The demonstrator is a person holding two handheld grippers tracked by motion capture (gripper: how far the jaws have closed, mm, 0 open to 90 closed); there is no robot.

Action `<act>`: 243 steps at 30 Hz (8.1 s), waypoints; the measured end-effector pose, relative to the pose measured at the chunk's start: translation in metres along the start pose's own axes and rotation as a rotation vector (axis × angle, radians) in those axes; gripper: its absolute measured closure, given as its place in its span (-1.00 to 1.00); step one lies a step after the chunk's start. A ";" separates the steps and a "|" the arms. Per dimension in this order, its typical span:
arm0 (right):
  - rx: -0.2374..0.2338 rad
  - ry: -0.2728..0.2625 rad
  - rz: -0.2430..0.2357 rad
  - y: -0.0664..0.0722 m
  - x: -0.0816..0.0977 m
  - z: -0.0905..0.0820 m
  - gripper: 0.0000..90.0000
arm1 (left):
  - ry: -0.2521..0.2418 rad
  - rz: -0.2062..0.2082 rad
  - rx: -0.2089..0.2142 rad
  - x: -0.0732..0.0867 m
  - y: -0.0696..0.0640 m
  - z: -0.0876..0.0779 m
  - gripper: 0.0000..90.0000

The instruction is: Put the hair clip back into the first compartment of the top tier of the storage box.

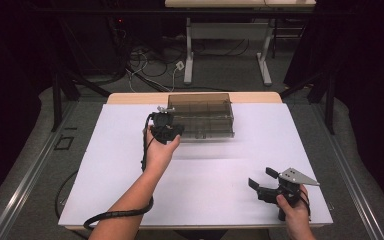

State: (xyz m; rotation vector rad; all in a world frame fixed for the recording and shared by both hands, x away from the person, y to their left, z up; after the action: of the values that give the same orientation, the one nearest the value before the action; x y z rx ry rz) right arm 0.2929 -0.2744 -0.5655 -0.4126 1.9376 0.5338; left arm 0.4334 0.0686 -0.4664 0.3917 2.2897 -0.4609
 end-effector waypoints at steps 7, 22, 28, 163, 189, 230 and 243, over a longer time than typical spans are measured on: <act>-0.001 0.002 0.002 0.000 0.000 0.000 -0.67 | 0.006 -0.002 -0.008 0.001 0.001 0.004 0.76; 0.002 0.007 0.006 0.001 0.001 0.001 -0.67 | 0.009 -0.019 -0.008 0.003 0.004 0.004 0.76; 0.002 0.007 0.008 0.000 0.000 0.000 -0.67 | 0.007 -0.014 -0.005 0.003 0.003 0.006 0.76; -0.010 0.002 -0.002 0.001 -0.001 0.002 -0.67 | -0.110 0.198 0.184 0.008 -0.054 0.019 0.07; -0.015 0.003 -0.006 0.002 -0.001 0.003 -0.67 | -0.030 0.162 0.157 0.014 -0.056 0.030 0.63; -0.019 0.011 -0.002 0.003 0.000 0.005 -0.67 | -0.020 0.122 0.086 0.015 -0.041 0.042 1.00; -0.019 0.011 -0.002 0.003 0.000 0.005 -0.67 | -0.021 0.113 0.075 0.018 -0.035 0.045 1.00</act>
State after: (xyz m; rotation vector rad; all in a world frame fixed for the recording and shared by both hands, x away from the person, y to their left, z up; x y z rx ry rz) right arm 0.2955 -0.2692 -0.5664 -0.4297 1.9436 0.5499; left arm 0.4345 0.0207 -0.5018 0.5485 2.2212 -0.4919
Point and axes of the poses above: each handheld gripper's, and its own axes: z roughly forward along the jaws, x roughly out of its underside, y roughly to its left, the point moved 2 cm from there along z, roughly forward along the jaws
